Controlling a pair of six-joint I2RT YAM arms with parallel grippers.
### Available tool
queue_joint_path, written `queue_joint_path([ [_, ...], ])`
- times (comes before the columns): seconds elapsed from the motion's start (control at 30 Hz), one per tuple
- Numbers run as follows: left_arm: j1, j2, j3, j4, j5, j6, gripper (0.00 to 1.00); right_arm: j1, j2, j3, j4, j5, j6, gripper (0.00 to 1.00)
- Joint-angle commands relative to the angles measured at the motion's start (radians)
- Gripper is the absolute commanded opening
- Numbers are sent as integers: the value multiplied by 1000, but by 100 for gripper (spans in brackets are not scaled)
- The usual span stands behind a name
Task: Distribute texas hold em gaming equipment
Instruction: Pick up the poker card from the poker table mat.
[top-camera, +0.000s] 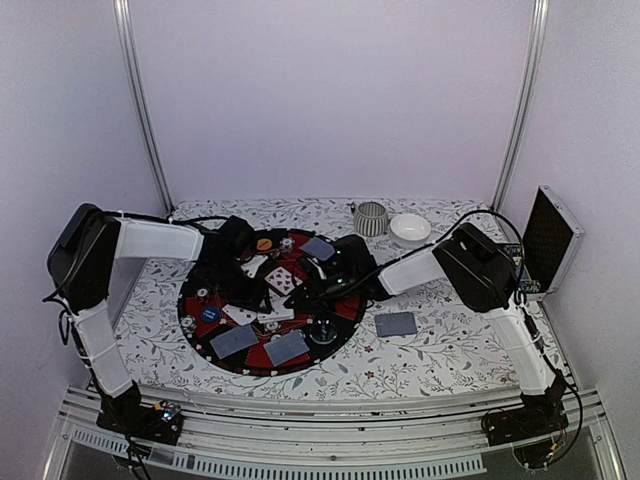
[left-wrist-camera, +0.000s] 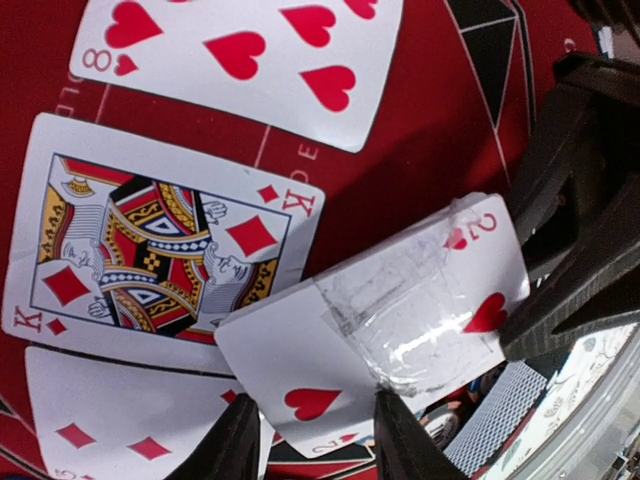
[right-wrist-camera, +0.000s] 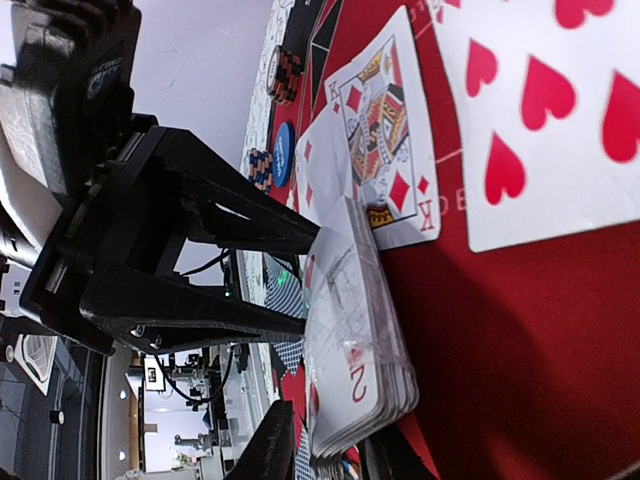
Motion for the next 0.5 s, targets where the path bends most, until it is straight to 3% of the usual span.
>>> queue_joint_path([
  [0.0, 8, -37, -33, 66, 61, 21, 41, 37, 26, 50, 62, -26, 7, 24],
  [0.2, 15, -47, -44, 74, 73, 25, 41, 35, -21, 3, 58, -13, -3, 4],
  [0.33, 14, -100, -37, 63, 117, 22, 40, 30, -111, -70, 30, 14, -42, 2],
  [0.47, 11, -279, -7, 59, 142, 17, 45, 19, -250, -113, -81, 69, -163, 2],
])
